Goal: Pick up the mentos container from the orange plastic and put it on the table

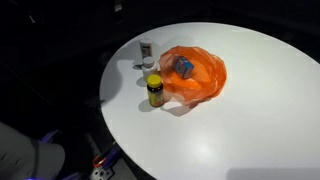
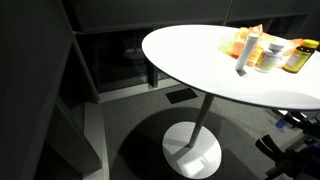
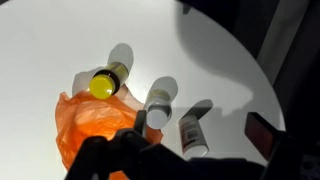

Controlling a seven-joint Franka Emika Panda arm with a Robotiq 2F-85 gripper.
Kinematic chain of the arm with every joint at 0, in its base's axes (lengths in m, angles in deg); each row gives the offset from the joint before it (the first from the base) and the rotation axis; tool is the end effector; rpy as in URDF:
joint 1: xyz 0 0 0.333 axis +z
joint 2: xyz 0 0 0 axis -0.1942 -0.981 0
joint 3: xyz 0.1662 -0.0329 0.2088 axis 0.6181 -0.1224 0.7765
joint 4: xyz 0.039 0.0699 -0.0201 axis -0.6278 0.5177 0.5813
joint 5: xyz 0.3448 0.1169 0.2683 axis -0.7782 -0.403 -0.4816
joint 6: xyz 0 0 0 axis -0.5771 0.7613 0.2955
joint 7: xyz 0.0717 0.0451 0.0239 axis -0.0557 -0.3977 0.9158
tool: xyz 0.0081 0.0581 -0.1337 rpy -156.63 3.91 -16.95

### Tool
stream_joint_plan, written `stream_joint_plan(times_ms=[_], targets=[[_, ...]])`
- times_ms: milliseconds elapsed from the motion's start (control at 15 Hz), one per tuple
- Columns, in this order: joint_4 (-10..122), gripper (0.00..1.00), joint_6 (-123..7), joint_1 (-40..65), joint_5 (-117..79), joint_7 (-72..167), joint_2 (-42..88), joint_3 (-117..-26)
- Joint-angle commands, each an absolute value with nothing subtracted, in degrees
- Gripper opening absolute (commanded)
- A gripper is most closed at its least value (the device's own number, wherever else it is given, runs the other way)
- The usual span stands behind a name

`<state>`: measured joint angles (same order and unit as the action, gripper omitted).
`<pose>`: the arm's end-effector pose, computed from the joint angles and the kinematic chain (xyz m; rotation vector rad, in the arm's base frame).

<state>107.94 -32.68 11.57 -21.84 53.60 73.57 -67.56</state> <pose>0.4480 0.0012 0.3814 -3.1386 -0.0371 0.0220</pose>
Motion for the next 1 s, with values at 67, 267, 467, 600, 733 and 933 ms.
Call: stream_joint_plan(times_ms=[67, 267, 467, 600, 733, 933], targets=[[107.83, 1.00, -32.55, 11.55, -21.85, 53.59, 73.55, -67.53], [107.83, 1.00, -32.55, 11.55, -21.85, 53.59, 73.54, -67.53], [106.81, 1.00, -32.39, 11.39, -21.68, 53.47, 72.73, -67.55], [105.61, 1.00, -32.02, 11.34, -21.91, 53.64, 71.68, -67.84], [104.25, 1.00, -31.92, 11.07, -21.68, 53.66, 70.61, -68.00], [101.74, 1.00, -31.86, 10.23, -21.17, 53.46, 68.60, -68.40]])
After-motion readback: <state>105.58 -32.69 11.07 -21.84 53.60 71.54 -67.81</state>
